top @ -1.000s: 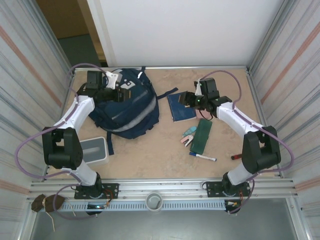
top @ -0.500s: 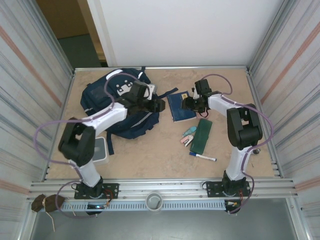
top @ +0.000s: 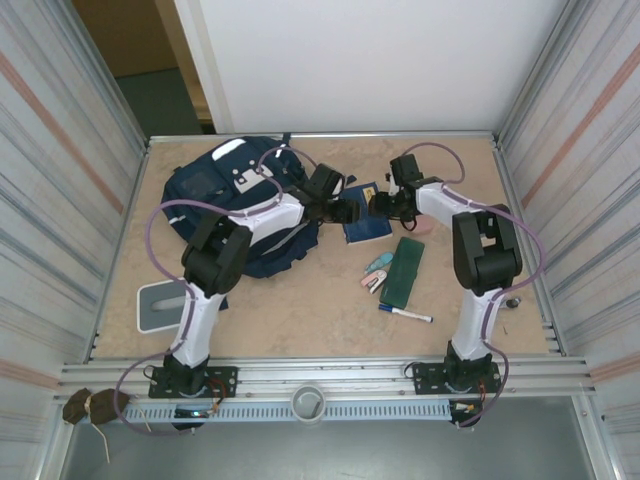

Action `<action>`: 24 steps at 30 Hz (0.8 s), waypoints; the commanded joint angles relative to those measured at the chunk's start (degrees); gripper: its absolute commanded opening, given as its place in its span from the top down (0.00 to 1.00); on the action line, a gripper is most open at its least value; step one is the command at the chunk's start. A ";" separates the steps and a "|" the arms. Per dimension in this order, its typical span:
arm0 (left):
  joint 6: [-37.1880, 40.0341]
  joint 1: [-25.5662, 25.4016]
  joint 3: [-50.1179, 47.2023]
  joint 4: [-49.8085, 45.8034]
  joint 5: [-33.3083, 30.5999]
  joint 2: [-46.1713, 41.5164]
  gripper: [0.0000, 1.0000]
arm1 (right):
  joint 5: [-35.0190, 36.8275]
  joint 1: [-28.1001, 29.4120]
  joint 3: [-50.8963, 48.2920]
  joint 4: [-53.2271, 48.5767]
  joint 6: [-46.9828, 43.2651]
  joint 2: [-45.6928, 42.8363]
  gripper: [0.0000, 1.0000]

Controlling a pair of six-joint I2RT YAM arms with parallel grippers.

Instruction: Pack the student bag

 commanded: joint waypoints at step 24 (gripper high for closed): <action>-4.19 0.71 -0.28 3.22 9.84 3.28 0.63 | -24.78 -5.38 -3.69 7.31 5.71 -1.51 1.00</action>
